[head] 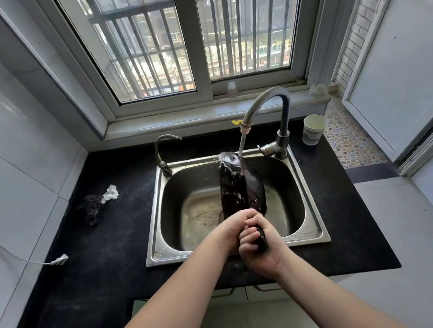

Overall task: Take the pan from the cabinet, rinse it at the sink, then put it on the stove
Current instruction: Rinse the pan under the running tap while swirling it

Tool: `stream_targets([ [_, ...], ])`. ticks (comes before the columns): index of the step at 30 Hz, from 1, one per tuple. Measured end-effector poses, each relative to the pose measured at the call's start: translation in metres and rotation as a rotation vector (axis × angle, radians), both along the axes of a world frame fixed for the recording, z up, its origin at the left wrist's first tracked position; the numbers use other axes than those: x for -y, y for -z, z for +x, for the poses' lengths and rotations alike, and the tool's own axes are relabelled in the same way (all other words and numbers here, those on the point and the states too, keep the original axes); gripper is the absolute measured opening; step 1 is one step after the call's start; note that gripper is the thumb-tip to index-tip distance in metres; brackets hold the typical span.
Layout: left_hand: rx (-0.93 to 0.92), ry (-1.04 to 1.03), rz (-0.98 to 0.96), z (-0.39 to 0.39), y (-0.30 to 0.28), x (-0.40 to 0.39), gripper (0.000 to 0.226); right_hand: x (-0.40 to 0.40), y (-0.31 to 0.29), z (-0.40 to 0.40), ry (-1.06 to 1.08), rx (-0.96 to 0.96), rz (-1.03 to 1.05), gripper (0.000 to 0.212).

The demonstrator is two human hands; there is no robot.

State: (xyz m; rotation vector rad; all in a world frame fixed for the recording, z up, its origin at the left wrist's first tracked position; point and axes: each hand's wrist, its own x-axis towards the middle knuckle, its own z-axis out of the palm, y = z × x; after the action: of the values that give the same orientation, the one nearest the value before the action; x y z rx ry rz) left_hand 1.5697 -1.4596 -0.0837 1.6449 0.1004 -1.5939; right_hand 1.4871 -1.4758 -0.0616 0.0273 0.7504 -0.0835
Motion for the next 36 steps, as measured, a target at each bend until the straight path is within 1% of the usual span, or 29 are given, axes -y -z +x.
stream_targets([
  [1, -0.062, 0.01, -0.01, 0.001, 0.0, 0.0, 0.03, -0.001, -0.003, 0.001, 0.0, 0.02, 0.009, 0.018],
  [3, -0.093, 0.041, 0.017, 0.009, -0.005, -0.005, 0.021, -0.004, -0.004, 0.005, 0.0, 0.02, 0.0, 0.019],
  [4, -0.093, 0.036, 0.015, 0.012, -0.008, -0.009, 0.026, -0.005, -0.005, 0.006, 0.005, 0.016, 0.001, 0.02],
  [5, -0.142, 0.009, -0.012, 0.011, -0.015, -0.012, 0.037, -0.006, -0.005, 0.006, 0.011, 0.02, 0.007, 0.02],
  [6, -0.205, 0.002, -0.039, 0.011, -0.019, -0.015, 0.045, -0.006, -0.004, 0.006, 0.02, 0.036, 0.021, 0.019],
  [7, -0.263, -0.031, -0.081, 0.01, -0.02, -0.017, 0.047, -0.007, -0.003, 0.005, 0.034, 0.063, 0.029, 0.023],
  [10, -0.25, -0.044, -0.088, 0.008, -0.024, -0.02, 0.045, -0.009, -0.004, 0.002, 0.109, 0.196, 0.063, 0.06],
  [12, -0.247, -0.082, -0.109, 0.005, -0.031, -0.019, 0.041, -0.008, -0.005, 0.003, 0.153, 0.245, 0.066, 0.069],
  [15, -0.314, -0.092, -0.122, 0.012, -0.039, -0.015, 0.032, -0.004, -0.008, 0.006, 0.167, 0.313, 0.107, 0.062],
  [17, -0.276, -0.106, -0.106, 0.028, -0.03, -0.014, 0.021, -0.003, -0.008, 0.009, 0.143, 0.358, 0.142, 0.049],
  [18, -0.187, -0.111, -0.093, 0.025, -0.026, -0.014, 0.021, -0.005, -0.008, 0.011, 0.125, 0.364, 0.151, 0.04],
  [19, -0.049, -0.118, -0.082, 0.017, -0.033, -0.015, 0.025, -0.007, -0.009, 0.013, 0.109, 0.367, 0.157, 0.031],
  [20, 0.084, -0.21, -0.145, 0.003, -0.034, -0.011, 0.032, -0.008, -0.008, 0.014, 0.103, 0.354, 0.164, 0.023],
  [21, 0.233, -0.428, -0.28, -0.013, -0.041, -0.01, 0.04, -0.01, -0.007, 0.016, 0.104, 0.332, 0.17, 0.017],
  [22, 0.191, -0.702, -0.36, -0.023, -0.035, -0.012, 0.044, -0.013, -0.002, 0.016, 0.111, 0.3, 0.182, 0.02],
  [23, 0.09, -0.921, -0.409, -0.028, -0.041, -0.015, 0.043, -0.015, 0.004, 0.016, 0.111, 0.276, 0.198, 0.027],
  [24, 0.088, -0.839, -0.339, -0.03, -0.04, -0.019, 0.043, -0.017, 0.01, 0.013, 0.11, 0.271, 0.225, 0.031],
  [25, 0.222, -0.481, -0.244, -0.035, -0.033, -0.023, 0.037, -0.018, 0.015, 0.01, 0.106, 0.281, 0.253, 0.034],
  [26, -0.1, -0.516, -0.285, -0.032, -0.008, -0.018, 0.021, -0.018, 0.021, 0.006, 0.101, 0.282, 0.273, 0.034],
  [27, -0.152, -0.57, -0.207, -0.028, -0.004, -0.016, 0.019, -0.018, 0.025, 0.003, 0.091, 0.275, 0.282, 0.035],
  [28, 0.084, -0.54, -0.276, -0.038, -0.008, -0.018, 0.039, -0.017, 0.03, 0.001, 0.078, 0.269, 0.291, 0.034],
  [29, 0.341, -0.619, -0.188, -0.042, -0.01, -0.019, 0.051, -0.016, 0.034, -0.001, 0.06, 0.267, 0.295, 0.033],
  [30, 0.215, -0.759, -0.223, -0.047, -0.003, -0.021, 0.04, -0.015, 0.038, -0.003, 0.043, 0.256, 0.291, 0.032],
  [31, 0.246, -0.632, -0.204, -0.037, -0.001, -0.026, 0.03, -0.015, 0.042, -0.004, 0.028, 0.239, 0.278, 0.03],
  [32, 0.264, -0.323, -0.211, -0.038, 0.0, -0.036, 0.022, -0.016, 0.047, -0.006, 0.02, 0.232, 0.277, 0.03],
  [33, -0.014, -0.346, -0.217, -0.037, 0.003, -0.039, 0.021, -0.017, 0.051, -0.008, 0.014, 0.228, 0.278, 0.03],
  [34, -0.066, -0.331, -0.051, -0.022, 0.012, -0.04, 0.028, -0.019, 0.055, -0.01, 0.01, 0.224, 0.281, 0.031],
  [35, -0.066, -0.345, 0.031, -0.015, 0.018, -0.042, 0.036, -0.021, 0.059, -0.013, 0.001, 0.228, 0.28, 0.03],
  [36, -0.036, -0.281, 0.069, -0.011, 0.021, -0.046, 0.043, -0.022, 0.062, -0.016, -0.008, 0.251, 0.273, 0.026],
])
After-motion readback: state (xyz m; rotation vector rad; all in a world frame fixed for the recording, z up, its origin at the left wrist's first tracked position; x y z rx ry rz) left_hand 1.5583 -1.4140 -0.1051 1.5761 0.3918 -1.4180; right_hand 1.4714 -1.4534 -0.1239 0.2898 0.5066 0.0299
